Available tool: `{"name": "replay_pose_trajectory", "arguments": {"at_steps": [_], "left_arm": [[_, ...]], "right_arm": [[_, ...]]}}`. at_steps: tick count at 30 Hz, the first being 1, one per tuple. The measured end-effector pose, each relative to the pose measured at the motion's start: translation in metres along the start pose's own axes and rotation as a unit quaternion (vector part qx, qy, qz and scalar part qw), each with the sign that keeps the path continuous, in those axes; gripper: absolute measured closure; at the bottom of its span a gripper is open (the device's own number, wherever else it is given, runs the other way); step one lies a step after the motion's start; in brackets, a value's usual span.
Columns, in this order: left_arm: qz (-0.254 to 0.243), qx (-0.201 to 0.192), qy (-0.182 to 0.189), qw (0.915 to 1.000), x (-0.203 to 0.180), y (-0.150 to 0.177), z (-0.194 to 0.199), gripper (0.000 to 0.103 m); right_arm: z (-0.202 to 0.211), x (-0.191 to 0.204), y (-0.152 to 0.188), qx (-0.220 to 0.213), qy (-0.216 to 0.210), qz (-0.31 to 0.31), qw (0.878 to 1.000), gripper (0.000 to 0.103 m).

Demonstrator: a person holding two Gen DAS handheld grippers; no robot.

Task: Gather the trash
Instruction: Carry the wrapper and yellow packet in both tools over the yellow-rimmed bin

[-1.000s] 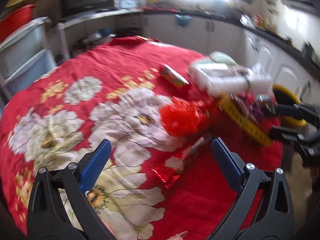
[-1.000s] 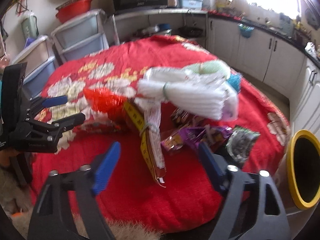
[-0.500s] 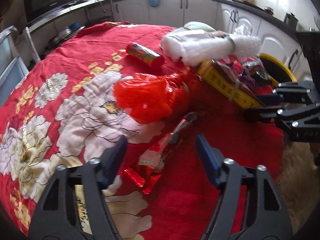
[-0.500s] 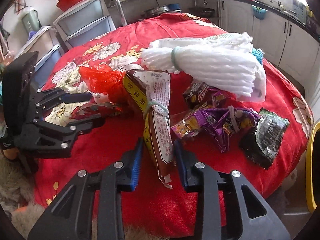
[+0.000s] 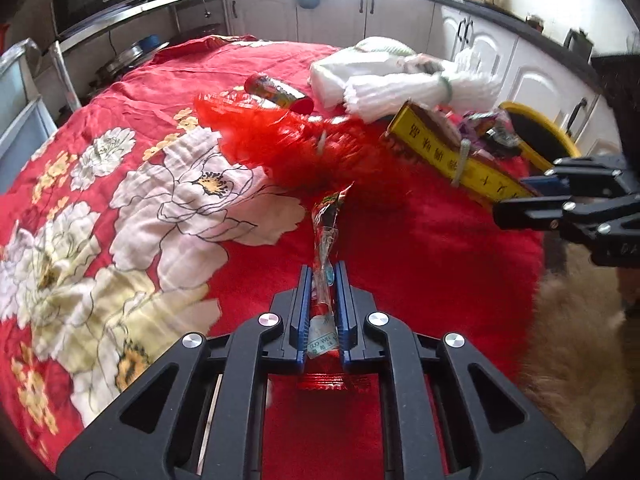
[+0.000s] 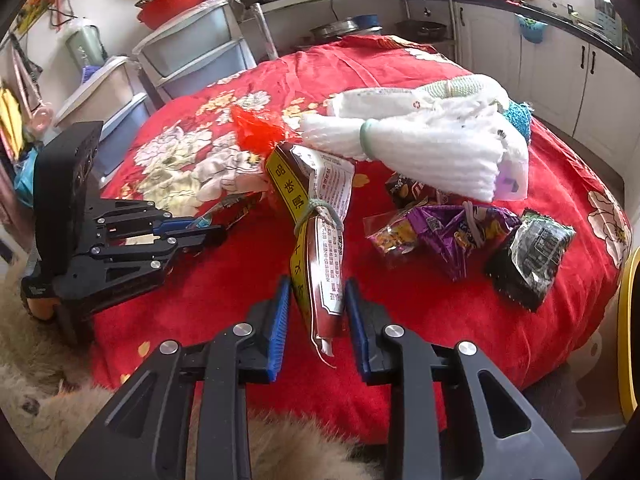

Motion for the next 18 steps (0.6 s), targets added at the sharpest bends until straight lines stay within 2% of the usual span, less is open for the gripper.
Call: {"name": "replay_pose_trajectory", "arguments": {"at_steps": [8, 13, 18], "left_arm": [[0.016, -0.041, -0.001, 0.999, -0.012, -0.01, 0.039, 0.096], [0.014, -0.073, -0.013, 0.9972, -0.015, -0.029, 0.06, 0.096], [-0.004, -0.105, -0.014, 0.9944, -0.02, -0.059, 0.069, 0.096]], "right_arm": [[0.023, 0.011, 0.005, -0.004, -0.032, 0.022, 0.999, 0.078], [0.048, 0.014, 0.001, -0.034, -0.043, 0.026, 0.998, 0.079], [0.07, 0.002, -0.009, -0.074, -0.035, 0.007, 0.997, 0.079]]}}
Point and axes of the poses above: each gripper's, at about its wrist camera, not at the fingertips, and z roughly against the way its jaws point, x to its left, y to its underside, the point moved 2 cm from there along -z, roughly the way its jaws point, and after that the axes turned 12 degrees about -z, right-handed, at the moved point
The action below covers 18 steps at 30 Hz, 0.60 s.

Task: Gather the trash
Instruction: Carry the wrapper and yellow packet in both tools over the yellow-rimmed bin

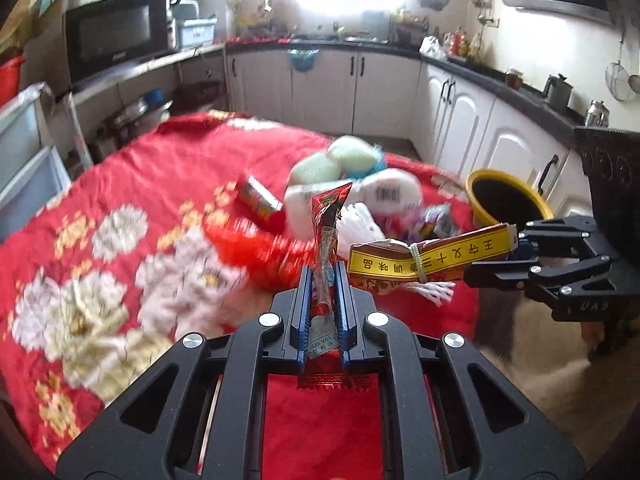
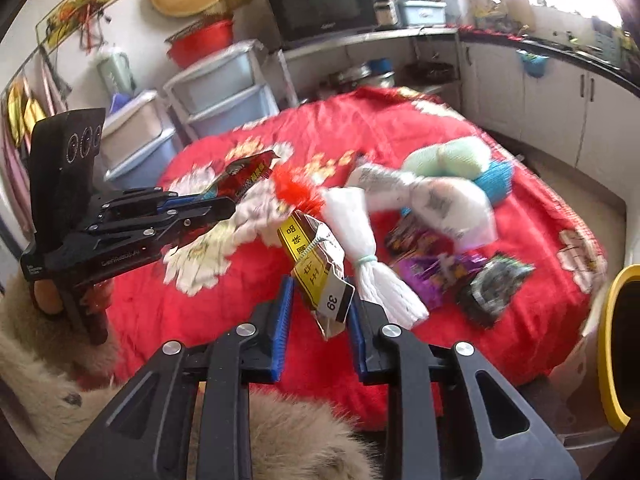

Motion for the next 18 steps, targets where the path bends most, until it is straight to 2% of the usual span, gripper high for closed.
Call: {"name": "replay_pose_trajectory", "arguments": {"at_steps": [10, 18], "left_arm": [[-0.029, -0.039, 0.032, 0.9983, -0.029, -0.056, -0.022, 0.096], [-0.045, -0.063, 0.059, 0.9953, -0.058, -0.095, -0.04, 0.096]], "right_arm": [[0.036, -0.033, -0.022, -0.064, 0.022, -0.034, 0.997, 0.079], [0.075, -0.069, -0.038, -0.121, 0.067, -0.062, 0.988, 0.079]]}}
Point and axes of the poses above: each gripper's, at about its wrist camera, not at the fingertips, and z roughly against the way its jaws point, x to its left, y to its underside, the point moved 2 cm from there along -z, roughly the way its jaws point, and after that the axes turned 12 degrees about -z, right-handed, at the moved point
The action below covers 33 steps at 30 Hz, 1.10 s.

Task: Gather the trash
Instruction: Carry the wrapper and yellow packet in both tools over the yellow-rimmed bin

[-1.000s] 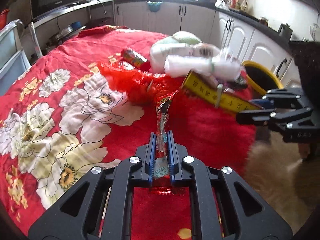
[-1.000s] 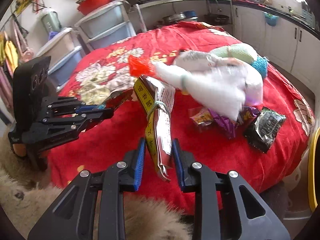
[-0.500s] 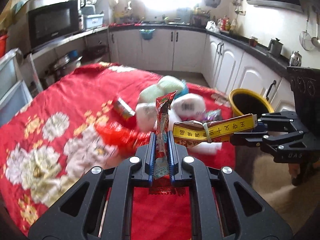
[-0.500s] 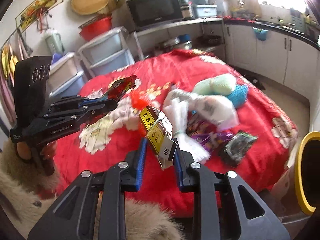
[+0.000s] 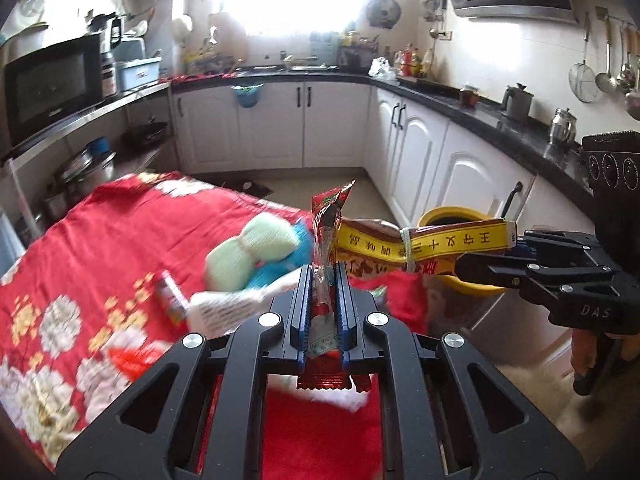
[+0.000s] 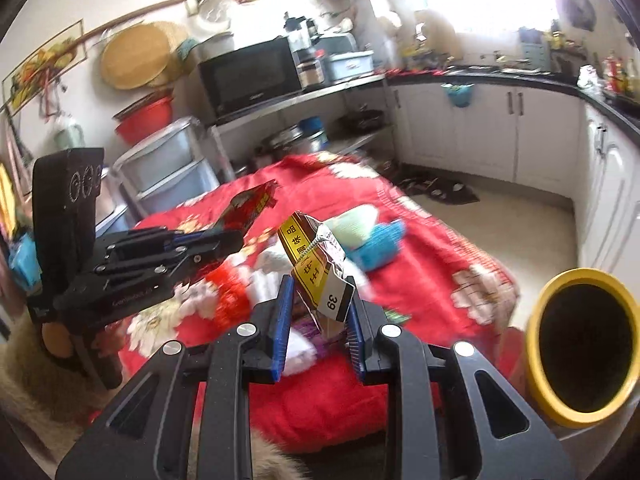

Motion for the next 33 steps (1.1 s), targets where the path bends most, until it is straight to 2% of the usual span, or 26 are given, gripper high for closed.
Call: {"name": "replay_pose_trajectory", "arguments": {"at_steps": [8, 18, 33], "left_arm": [[-0.009, -0.025, 0.032, 0.9991, -0.025, -0.039, -0.029, 0.096], [-0.027, -0.032, 0.083, 0.9956, -0.077, -0.08, -0.072, 0.096], [-0.04, -0.005, 0.137, 0.9897, -0.138, -0.1, -0.135, 0.096]], "right_arm": [[0.03, -0.043, -0.014, -0.05, 0.069, -0.027, 0.996, 0.079], [0.073, -0.107, -0.015, -0.098, 0.157, -0.075, 0.98, 0.079], [0.102, -0.181, 0.0, -0.113, 0.261, -0.125, 0.95, 0.079]]}}
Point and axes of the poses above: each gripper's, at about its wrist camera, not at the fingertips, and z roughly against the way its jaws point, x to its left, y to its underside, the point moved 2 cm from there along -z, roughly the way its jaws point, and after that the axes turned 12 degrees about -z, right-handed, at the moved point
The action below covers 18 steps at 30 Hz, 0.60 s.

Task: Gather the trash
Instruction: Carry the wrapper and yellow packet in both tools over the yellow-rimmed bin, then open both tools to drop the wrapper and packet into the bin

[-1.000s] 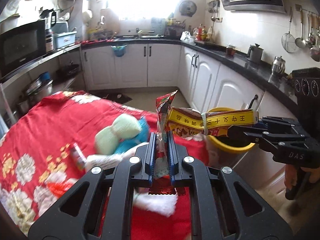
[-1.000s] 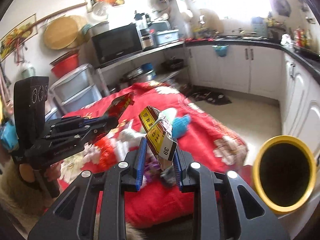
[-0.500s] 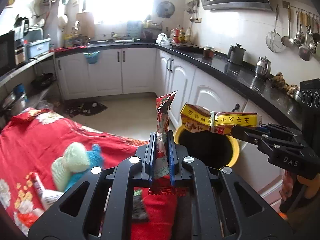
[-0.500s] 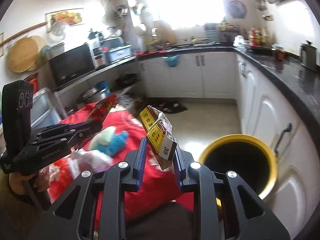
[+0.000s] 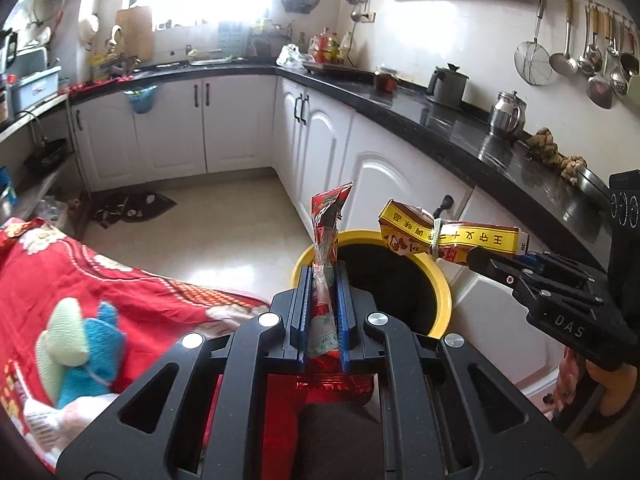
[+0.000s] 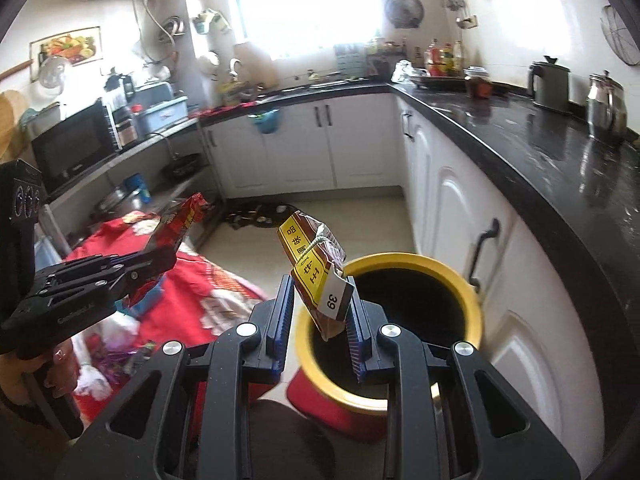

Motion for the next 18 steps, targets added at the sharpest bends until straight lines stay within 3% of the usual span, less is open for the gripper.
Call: {"name": "replay_pose_trajectory", "arguments": {"at_steps": [18], "left_arm": [[0.007, 0.073, 0.054, 0.9959, -0.031, 0.008, -0.094, 0.096]], "right_arm": [[-0.053, -0.061, 0.028, 0.059, 0.092, -0.042, 0.993, 0.079]]}}
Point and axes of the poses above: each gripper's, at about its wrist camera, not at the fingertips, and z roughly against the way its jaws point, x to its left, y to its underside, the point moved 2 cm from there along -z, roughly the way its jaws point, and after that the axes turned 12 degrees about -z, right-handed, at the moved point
